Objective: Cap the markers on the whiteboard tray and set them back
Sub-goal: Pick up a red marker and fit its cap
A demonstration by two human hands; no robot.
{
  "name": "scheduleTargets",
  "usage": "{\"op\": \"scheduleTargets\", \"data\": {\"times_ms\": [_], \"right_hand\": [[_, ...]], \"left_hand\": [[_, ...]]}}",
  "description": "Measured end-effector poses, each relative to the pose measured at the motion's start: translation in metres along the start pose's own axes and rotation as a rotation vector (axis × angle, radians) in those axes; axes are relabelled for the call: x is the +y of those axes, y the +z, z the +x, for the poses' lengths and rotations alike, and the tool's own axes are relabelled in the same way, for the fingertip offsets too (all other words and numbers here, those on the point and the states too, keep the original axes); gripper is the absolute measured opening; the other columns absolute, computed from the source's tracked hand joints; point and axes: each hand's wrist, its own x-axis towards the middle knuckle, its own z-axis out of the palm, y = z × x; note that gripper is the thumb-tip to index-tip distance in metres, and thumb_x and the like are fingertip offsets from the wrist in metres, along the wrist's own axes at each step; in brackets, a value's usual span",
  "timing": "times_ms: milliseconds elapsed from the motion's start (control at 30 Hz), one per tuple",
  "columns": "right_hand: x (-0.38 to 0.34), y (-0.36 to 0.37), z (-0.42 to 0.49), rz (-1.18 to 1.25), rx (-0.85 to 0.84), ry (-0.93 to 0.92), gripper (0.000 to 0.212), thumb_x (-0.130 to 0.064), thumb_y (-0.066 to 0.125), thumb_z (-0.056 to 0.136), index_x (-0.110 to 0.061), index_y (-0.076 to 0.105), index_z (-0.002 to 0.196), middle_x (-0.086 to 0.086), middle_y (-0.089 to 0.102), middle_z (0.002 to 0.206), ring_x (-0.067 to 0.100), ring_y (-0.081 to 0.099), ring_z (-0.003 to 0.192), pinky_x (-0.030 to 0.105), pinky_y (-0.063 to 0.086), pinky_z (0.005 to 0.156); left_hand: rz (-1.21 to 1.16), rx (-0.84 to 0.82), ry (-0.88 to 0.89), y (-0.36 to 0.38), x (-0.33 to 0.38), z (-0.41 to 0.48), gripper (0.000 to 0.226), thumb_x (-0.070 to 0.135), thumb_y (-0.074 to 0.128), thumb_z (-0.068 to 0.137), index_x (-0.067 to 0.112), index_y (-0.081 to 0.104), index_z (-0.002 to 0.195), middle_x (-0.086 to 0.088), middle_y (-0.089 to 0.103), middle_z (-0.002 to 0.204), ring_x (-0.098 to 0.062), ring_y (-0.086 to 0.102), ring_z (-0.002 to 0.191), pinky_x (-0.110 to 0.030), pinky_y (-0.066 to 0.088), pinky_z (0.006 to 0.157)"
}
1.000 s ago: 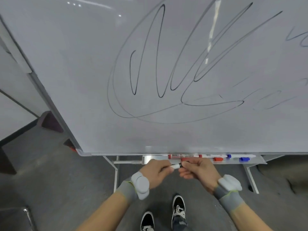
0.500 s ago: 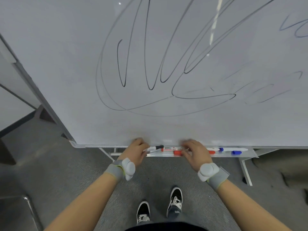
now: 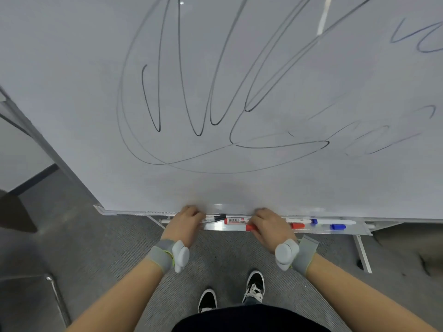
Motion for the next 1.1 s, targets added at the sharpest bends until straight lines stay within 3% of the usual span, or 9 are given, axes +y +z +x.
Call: {"op": "scheduleTargets", "data": {"times_ms": [167,367,467,533,600,667,767,900,1100], "right_hand": [[0.011,-0.01,-0.017,0.168,0.084,0.078,0.016,-0.026,0.053,0.087,-0.015,0.056,0.098,0.003,0.057,0.103,0.019,0.052,0.096,0.028,0.045,0.08],[0.022,-0.032,-0.038,0.438,0.127,0.253,0.012,-0.027,0.056,0.09,-0.023,0.049,0.099,-0.008,0.06,0.087,0.012,0.056,0.076,0.023,0.041,0.068],[0.027,-0.036,-0.046,0.531,0.182,0.289,0.014,-0.022,0.063,0.086,-0.028,0.051,0.092,-0.02,0.06,0.079,-0.004,0.057,0.069,0.006,0.038,0.061],[0.031,-0.036,-0.05,0.626,0.216,0.342,0.019,-0.015,0.068,0.082,-0.029,0.055,0.087,-0.024,0.06,0.078,-0.008,0.057,0.07,0.002,0.038,0.062],[0.036,-0.034,-0.054,0.732,0.228,0.396,0.015,-0.015,0.072,0.079,-0.025,0.063,0.086,-0.016,0.069,0.081,-0.001,0.062,0.074,0.006,0.044,0.07],[0.043,-0.03,-0.058,0.804,0.237,0.43,0.016,-0.018,0.073,0.078,-0.025,0.068,0.092,-0.005,0.074,0.086,0.013,0.066,0.08,0.02,0.051,0.077],[0.047,-0.028,-0.062,0.867,0.265,0.47,0.016,-0.018,0.073,0.078,-0.026,0.071,0.093,0.003,0.074,0.084,0.022,0.065,0.077,0.032,0.054,0.075],[0.05,-0.03,-0.064,0.93,0.303,0.471,0.013,-0.02,0.071,0.08,-0.028,0.073,0.09,0.011,0.072,0.08,0.031,0.062,0.073,0.044,0.054,0.071],[0.044,-0.042,-0.062,1.032,0.314,0.445,0.015,-0.011,0.069,0.081,-0.021,0.071,0.092,0.02,0.072,0.087,0.021,0.059,0.069,0.042,0.054,0.07]], "left_hand": [[0.076,0.048,-0.02,-0.005,0.019,-0.004,0.035,0.004,0.075,0.063,0.009,0.064,0.095,-0.013,0.064,0.09,-0.036,0.061,0.084,-0.04,0.054,0.061],[-0.028,0.056,0.208,0.005,0.067,0.013,0.027,0.013,0.069,0.079,0.014,0.06,0.104,-0.008,0.066,0.097,-0.03,0.06,0.087,-0.038,0.053,0.069],[-0.009,0.011,0.227,0.017,0.086,0.028,0.025,0.014,0.069,0.078,0.011,0.061,0.102,-0.01,0.066,0.096,-0.032,0.061,0.089,-0.039,0.053,0.071],[0.034,-0.017,0.2,0.024,0.093,0.035,0.021,0.016,0.067,0.078,0.011,0.062,0.098,-0.012,0.065,0.095,-0.034,0.061,0.091,-0.04,0.052,0.073],[0.05,-0.055,0.186,0.029,0.098,0.037,0.017,0.016,0.062,0.082,0.007,0.061,0.097,-0.016,0.063,0.098,-0.037,0.058,0.095,-0.042,0.05,0.078],[0.064,-0.103,0.18,0.031,0.101,0.039,0.018,0.014,0.057,0.086,0.005,0.06,0.102,-0.018,0.059,0.104,-0.036,0.052,0.102,-0.043,0.045,0.083],[-0.025,-0.096,0.156,0.029,0.1,0.037,0.019,0.013,0.055,0.088,0.004,0.058,0.104,-0.018,0.056,0.109,-0.035,0.049,0.106,-0.042,0.044,0.087],[-0.233,-0.064,0.075,0.011,0.099,0.033,0.016,0.021,0.047,0.088,0.009,0.05,0.098,-0.014,0.055,0.1,-0.033,0.054,0.087,-0.043,0.049,0.074],[-0.247,-0.105,0.013,-0.014,0.101,0.028,0.009,0.027,0.043,0.089,0.02,0.045,0.093,-0.005,0.058,0.075,-0.03,0.054,0.066,-0.037,0.047,0.059]]}}
